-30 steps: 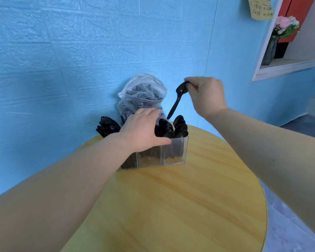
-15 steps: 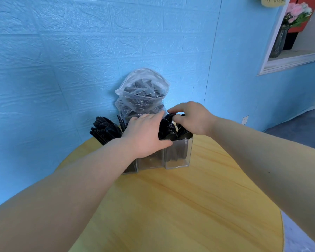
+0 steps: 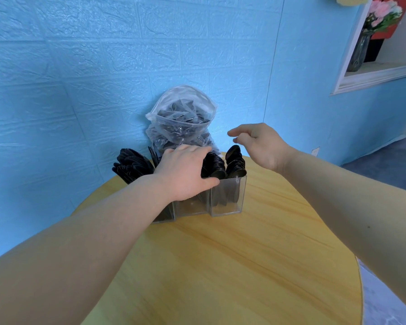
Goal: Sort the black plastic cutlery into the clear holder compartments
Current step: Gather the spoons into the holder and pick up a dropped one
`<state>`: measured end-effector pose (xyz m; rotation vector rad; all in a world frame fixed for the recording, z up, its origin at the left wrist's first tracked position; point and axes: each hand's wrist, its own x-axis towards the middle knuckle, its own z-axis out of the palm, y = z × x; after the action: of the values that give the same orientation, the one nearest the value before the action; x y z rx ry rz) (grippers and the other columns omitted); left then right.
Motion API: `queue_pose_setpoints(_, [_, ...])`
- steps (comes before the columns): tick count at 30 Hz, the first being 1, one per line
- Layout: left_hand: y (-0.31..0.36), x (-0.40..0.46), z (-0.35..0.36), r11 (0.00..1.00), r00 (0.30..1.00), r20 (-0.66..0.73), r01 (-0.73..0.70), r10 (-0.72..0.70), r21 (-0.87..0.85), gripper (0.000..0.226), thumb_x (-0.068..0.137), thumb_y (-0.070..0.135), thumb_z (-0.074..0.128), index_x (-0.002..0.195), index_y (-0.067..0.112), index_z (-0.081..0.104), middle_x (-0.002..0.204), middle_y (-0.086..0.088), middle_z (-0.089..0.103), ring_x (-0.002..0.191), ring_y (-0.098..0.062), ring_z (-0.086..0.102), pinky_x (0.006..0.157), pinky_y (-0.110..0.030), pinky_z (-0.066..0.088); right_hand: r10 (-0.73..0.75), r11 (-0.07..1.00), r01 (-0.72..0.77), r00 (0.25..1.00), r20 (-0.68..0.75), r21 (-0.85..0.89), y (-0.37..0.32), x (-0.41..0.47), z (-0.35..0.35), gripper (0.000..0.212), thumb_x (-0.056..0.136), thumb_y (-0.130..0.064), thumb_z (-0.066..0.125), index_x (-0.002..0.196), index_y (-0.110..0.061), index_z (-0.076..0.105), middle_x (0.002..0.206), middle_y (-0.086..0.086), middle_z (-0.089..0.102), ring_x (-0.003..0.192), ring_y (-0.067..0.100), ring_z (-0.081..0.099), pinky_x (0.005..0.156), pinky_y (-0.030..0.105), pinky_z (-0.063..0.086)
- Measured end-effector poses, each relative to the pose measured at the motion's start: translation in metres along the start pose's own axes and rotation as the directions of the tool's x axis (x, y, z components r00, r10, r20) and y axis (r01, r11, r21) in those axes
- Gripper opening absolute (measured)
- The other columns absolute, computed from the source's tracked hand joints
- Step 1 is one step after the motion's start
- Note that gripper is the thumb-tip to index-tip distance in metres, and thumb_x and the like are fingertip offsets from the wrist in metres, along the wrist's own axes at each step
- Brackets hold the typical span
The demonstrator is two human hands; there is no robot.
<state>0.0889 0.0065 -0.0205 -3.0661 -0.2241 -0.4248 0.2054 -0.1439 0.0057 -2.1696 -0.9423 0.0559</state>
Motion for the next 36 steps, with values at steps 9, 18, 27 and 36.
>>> queue_pose_setpoints(9, [0.0,0.0,0.0,1.0,1.0,0.004,0.002,-0.002,-0.014,0.082,0.081,0.065,0.053,0.148,0.026,0.025,0.146,0.003,0.041,0.138,-0.019,0.028,0.109,-0.044,0.029,0.011,1.0,-0.011,1.0,0.004,0.013,0.005,-0.006,0.001,0.038,0.094,-0.011,0.036,0.12,-0.017,0.064,0.124,-0.001,0.062,0.117,0.015,0.052,0.102,0.028,0.04])
queue_pose_setpoints(18, [0.011,-0.02,-0.008,0.997,0.986,-0.159,-0.066,0.057,-0.051,0.077,0.081,0.058,0.059,0.146,0.025,0.032,0.146,0.009,0.037,0.138,-0.014,0.023,0.111,-0.041,0.028,-0.022,0.998,0.025,0.998,-0.051,0.059,0.007,-0.025,-0.005,0.038,0.093,-0.008,0.035,0.114,-0.022,0.064,0.11,0.017,0.067,0.108,0.028,0.058,0.096,0.034,0.046])
queue_pose_setpoints(27, [0.026,-0.066,0.011,0.989,0.928,-0.364,-0.12,0.081,-0.086,0.055,0.077,0.04,0.071,0.126,0.017,0.059,0.128,0.002,0.057,0.121,-0.022,0.044,0.099,-0.046,0.044,0.155,0.984,-0.151,0.987,-0.032,0.095,0.028,-0.067,0.007,0.051,0.092,-0.014,0.046,0.142,-0.017,0.038,0.14,-0.004,0.048,0.111,0.013,0.052,0.096,0.027,0.041])
queue_pose_setpoints(36, [0.02,-0.093,0.017,0.998,0.977,-0.203,-0.059,0.066,0.038,0.061,0.08,0.043,0.066,0.133,0.016,0.053,0.14,-0.002,0.05,0.132,-0.023,0.039,0.101,-0.049,0.043,0.18,0.962,-0.202,0.975,0.132,0.183,0.017,-0.079,0.045,0.04,0.083,-0.009,0.051,0.12,-0.023,0.05,0.108,0.004,0.065,0.098,0.024,0.061,0.086,0.035,0.049])
